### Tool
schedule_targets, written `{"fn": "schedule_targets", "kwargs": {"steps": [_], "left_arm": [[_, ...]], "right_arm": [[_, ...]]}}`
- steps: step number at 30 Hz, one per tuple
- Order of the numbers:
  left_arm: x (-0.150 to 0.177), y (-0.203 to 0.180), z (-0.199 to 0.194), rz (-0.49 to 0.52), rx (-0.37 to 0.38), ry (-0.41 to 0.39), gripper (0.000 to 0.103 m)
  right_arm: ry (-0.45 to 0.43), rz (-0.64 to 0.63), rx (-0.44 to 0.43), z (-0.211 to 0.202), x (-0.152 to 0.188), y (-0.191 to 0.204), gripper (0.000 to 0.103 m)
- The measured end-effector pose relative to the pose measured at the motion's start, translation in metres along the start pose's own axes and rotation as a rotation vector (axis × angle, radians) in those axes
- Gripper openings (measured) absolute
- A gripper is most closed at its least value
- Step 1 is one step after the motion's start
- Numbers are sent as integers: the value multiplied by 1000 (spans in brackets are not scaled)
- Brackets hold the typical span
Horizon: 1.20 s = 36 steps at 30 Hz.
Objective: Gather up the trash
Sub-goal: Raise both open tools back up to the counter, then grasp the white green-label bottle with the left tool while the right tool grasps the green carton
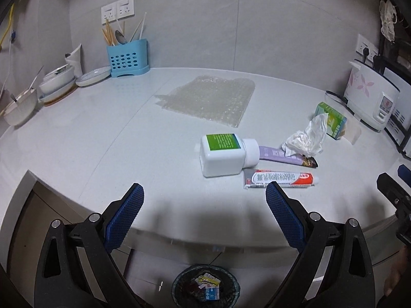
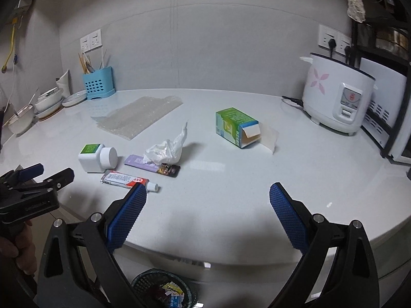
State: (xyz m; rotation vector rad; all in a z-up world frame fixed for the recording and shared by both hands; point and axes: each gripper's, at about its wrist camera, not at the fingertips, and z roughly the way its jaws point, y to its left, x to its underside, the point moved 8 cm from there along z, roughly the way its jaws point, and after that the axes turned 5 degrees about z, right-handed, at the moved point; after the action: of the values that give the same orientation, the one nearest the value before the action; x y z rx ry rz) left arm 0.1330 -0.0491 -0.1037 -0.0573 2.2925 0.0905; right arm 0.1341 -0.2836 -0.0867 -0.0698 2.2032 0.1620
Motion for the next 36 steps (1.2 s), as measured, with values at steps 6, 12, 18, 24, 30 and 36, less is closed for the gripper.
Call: {"fn": "schedule_targets", "kwargs": {"steps": [6, 12, 18, 24, 30, 36], "left_arm": [[-23, -9, 31, 5, -8, 26, 94], [-31, -19, 60, 6, -14, 69, 94], [-35, -27, 81, 12, -12, 92, 94], [-33, -27, 94, -6, 1, 127, 94], [-31, -22, 104, -12, 8, 159, 93], [-34, -18, 108, 2, -11, 157, 70]], "right_arm": [[50, -81, -15, 38, -43, -13, 93], [136, -65, -18, 87, -76, -33, 93], [201, -59, 21, 130, -94, -49, 93], [260, -77, 47, 167, -99, -51, 93], [322, -74, 61, 196, -92, -52, 93], [366, -66, 95, 212, -84, -52, 75]]}}
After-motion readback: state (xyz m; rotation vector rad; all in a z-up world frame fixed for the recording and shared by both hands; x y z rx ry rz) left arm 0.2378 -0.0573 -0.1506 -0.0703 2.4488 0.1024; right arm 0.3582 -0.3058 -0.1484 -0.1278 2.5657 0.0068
